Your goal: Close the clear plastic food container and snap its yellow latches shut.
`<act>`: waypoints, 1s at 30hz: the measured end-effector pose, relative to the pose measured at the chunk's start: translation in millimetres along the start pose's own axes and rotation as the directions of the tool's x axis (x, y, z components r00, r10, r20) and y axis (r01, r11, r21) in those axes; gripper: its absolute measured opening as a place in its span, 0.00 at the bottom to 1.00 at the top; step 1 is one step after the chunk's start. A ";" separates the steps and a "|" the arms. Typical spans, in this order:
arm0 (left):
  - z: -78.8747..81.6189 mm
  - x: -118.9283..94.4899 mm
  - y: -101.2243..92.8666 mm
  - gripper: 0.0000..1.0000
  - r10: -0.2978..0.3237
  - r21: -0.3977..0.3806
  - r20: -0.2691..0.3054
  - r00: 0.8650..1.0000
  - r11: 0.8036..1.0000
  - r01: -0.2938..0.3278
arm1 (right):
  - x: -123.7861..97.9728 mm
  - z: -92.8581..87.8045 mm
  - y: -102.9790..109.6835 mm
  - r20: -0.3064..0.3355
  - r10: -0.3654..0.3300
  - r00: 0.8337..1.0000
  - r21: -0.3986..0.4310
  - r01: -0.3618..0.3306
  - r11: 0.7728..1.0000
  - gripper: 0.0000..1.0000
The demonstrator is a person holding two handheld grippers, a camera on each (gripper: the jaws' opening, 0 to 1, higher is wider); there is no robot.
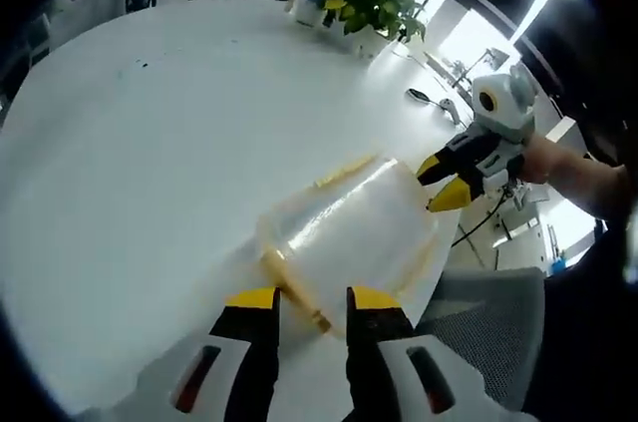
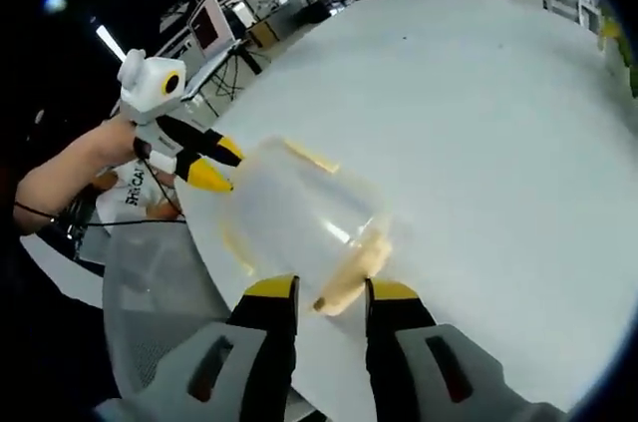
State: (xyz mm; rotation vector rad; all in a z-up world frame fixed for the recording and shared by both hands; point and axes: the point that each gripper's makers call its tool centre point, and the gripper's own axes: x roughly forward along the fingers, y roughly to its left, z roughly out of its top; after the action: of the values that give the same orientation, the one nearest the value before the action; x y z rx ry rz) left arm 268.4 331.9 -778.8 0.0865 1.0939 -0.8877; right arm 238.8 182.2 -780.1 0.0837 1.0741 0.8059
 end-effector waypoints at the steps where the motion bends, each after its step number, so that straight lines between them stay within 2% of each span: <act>1: 0.3 0.0 -0.4 0.18 0.006 0.013 0.000 1.000 1.000 -0.006 | 0.4 0.4 0.1 -0.008 0.003 1.000 -0.004 -0.003 1.000 0.22; 3: 0.6 0.1 -1.0 0.17 0.013 0.021 -0.008 1.000 1.000 -0.013 | 2.3 1.2 1.4 -0.033 0.011 0.999 -0.019 -0.012 1.000 0.20; 6: 1.0 0.0 -1.4 0.17 0.033 -0.001 -0.033 0.999 0.999 -0.033 | 6.2 -9.4 10.0 -0.083 0.017 0.996 -0.034 -0.020 0.999 0.20; 9: -0.1 0.5 -0.1 0.16 0.019 -0.008 -0.051 0.999 1.000 -0.020 | 5.2 -5.3 6.3 -0.089 0.011 0.996 -0.034 -0.014 0.999 0.20; 10: 1.3 4.4 -7.4 0.15 -0.035 -0.051 -0.037 0.999 0.998 0.033 | 5.2 -5.8 4.7 -0.083 0.004 0.997 -0.003 -0.004 1.000 0.20; 11: 0.2 2.4 -4.9 0.14 -0.027 -0.101 -0.039 0.999 0.995 0.023 | 5.8 -6.3 3.0 -0.078 0.014 0.997 -0.012 -0.015 1.000 0.20; 12: 0.6 2.0 -4.0 0.14 -0.042 -0.102 -0.021 0.999 0.994 0.040 | 6.4 -7.3 2.6 -0.069 0.025 0.997 -0.002 -0.025 1.000 0.20; 14: -1.5 1.9 -3.7 0.14 -0.062 -0.184 0.043 0.997 0.981 0.069 | 7.4 -5.5 0.6 -0.063 0.042 0.997 0.012 -0.042 0.999 0.20; 15: -2.9 1.3 -2.8 0.14 -0.049 -0.203 0.075 0.996 0.977 0.063 | 6.1 -3.3 2.5 -0.066 0.043 0.997 0.003 -0.043 0.999 0.20; 16: -6.4 -0.1 -3.1 0.14 -0.046 -0.187 0.072 0.996 0.981 0.058 | 6.6 -3.5 2.9 -0.066 0.042 0.997 -0.004 -0.042 0.999 0.21; 18: -13.0 -2.7 -7.5 0.14 -0.033 -0.225 0.060 0.998 0.973 0.046 | 7.4 -1.5 2.7 -0.058 0.047 0.997 -0.012 -0.048 0.999 0.21; 21: -25.7 -6.6 -12.8 0.15 -0.039 -0.247 0.007 0.999 0.968 0.040 | 9.7 2.3 5.1 -0.056 0.060 0.997 -0.037 -0.062 0.997 0.22; 22: -24.5 -5.6 -10.8 0.15 -0.028 -0.265 0.029 0.999 0.964 0.035 | 10.6 3.9 4.5 -0.070 0.056 0.996 -0.037 -0.058 0.998 0.22; 26: -24.7 -4.5 -7.8 0.16 -0.044 -0.280 0.036 0.998 0.959 0.052 | 9.4 4.6 4.5 -0.096 0.048 0.994 -0.030 -0.051 0.998 0.22; 29: -23.8 -4.0 -8.2 0.16 -0.044 -0.239 0.027 0.999 0.970 0.050 | 9.7 5.2 1.5 -0.094 0.050 0.994 -0.014 -0.052 0.999 0.22; 30: -23.6 -4.3 -6.8 0.16 -0.044 -0.246 0.035 0.998 0.968 0.051 | 9.4 4.9 1.2 -0.095 0.052 0.994 -0.013 -0.054 0.998 0.22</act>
State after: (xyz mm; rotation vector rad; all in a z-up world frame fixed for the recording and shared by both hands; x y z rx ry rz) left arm 245.9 341.0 -784.6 -0.1594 1.1748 -0.7863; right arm 244.2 190.5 -784.1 0.0613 1.1589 0.8731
